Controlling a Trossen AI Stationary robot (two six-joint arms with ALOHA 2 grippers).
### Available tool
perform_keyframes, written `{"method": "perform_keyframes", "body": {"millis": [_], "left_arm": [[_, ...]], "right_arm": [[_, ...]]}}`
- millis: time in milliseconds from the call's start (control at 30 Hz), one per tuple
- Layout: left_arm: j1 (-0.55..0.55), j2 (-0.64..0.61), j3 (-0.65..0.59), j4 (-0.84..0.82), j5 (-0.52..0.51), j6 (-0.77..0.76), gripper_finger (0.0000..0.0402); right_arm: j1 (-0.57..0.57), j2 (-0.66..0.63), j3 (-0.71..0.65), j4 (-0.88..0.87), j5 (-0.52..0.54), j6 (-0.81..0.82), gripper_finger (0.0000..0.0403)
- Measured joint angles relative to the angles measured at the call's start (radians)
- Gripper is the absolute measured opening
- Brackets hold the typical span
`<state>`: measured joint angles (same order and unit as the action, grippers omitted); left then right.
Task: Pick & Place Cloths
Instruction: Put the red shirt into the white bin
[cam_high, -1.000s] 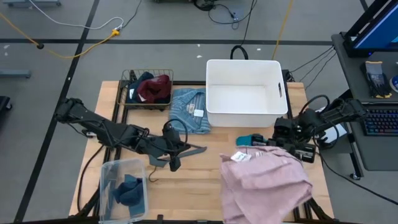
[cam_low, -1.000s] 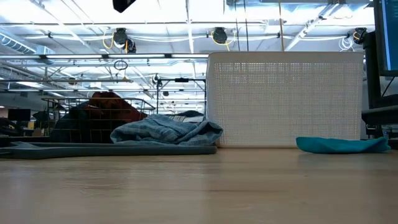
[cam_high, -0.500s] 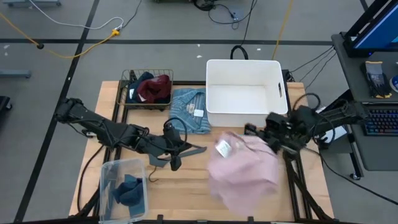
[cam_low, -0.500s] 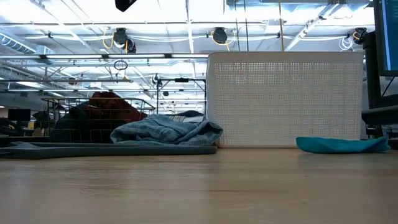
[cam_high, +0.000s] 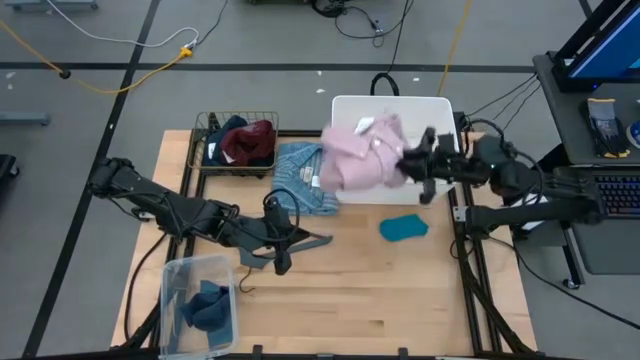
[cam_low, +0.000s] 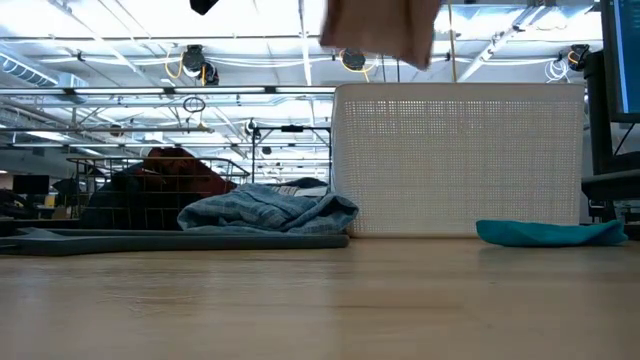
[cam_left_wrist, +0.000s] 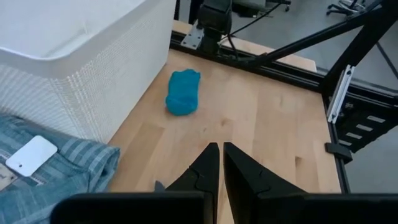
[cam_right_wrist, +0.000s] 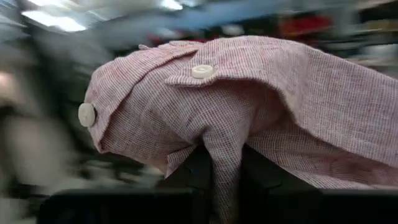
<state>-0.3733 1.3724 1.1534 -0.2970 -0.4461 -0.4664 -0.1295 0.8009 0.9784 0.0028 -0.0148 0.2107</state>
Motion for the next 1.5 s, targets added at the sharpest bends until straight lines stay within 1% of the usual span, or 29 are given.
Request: {"method": "perform_keyframes", "body": {"millis": [133, 200, 300, 400, 600, 800, 967, 1067, 1200, 1267, 1367, 1500], "left_arm": [[0.000, 0.000, 0.000, 0.011, 0.000, 0.013, 0.0024], [0.000, 0.000, 0.000, 0.011, 0.000, 0.013, 0.0024], [0.001, 0.000, 0.000, 0.011, 0.000, 0.013, 0.0024], [0.001, 0.000, 0.000, 0.012, 0.000, 0.015, 0.0024], [0.001, 0.000, 0.000, 0.025, 0.004, 0.046, 0.0024], [0.004, 0.000, 0.000, 0.092, 0.057, 0.118, 0.0024], [0.020, 0.000, 0.000, 0.092, 0.081, 0.122, 0.0024], [0.028, 0.000, 0.000, 0.092, 0.091, 0.122, 0.0024], [0.035, 0.000, 0.000, 0.092, 0.107, 0.122, 0.0024], [0.035, 0.000, 0.000, 0.093, 0.108, 0.124, 0.0024], [0.035, 0.000, 0.000, 0.093, 0.108, 0.124, 0.0024], [0.035, 0.000, 0.000, 0.093, 0.108, 0.121, 0.0024]], "right_arm": [[-0.043, 0.011, 0.066, -0.217, 0.192, -0.127, 0.0033], [-0.060, 0.021, 0.078, -0.299, 0.267, -0.172, 0.0033], [-0.087, 0.036, 0.077, -0.390, 0.355, -0.208, 0.0033], [-0.129, 0.054, 0.066, -0.468, 0.381, -0.213, 0.0033], [-0.222, 0.107, 0.058, -0.591, 0.363, -0.213, 0.0033], [-0.329, 0.176, 0.058, -0.660, 0.187, -0.182, 0.0033], [-0.414, 0.229, 0.057, -0.707, 0.098, -0.167, 0.0033], [-0.459, 0.253, 0.057, -0.731, 0.066, -0.166, 0.0033], [-0.505, 0.285, 0.057, -0.773, 0.058, -0.150, 0.0033], [-0.527, 0.300, 0.057, -0.801, 0.031, -0.141, 0.0033], [-0.546, 0.323, 0.059, -0.828, -0.016, -0.137, 0.0033], [-0.559, 0.346, 0.060, -0.854, -0.034, -0.108, 0.0034]]}}
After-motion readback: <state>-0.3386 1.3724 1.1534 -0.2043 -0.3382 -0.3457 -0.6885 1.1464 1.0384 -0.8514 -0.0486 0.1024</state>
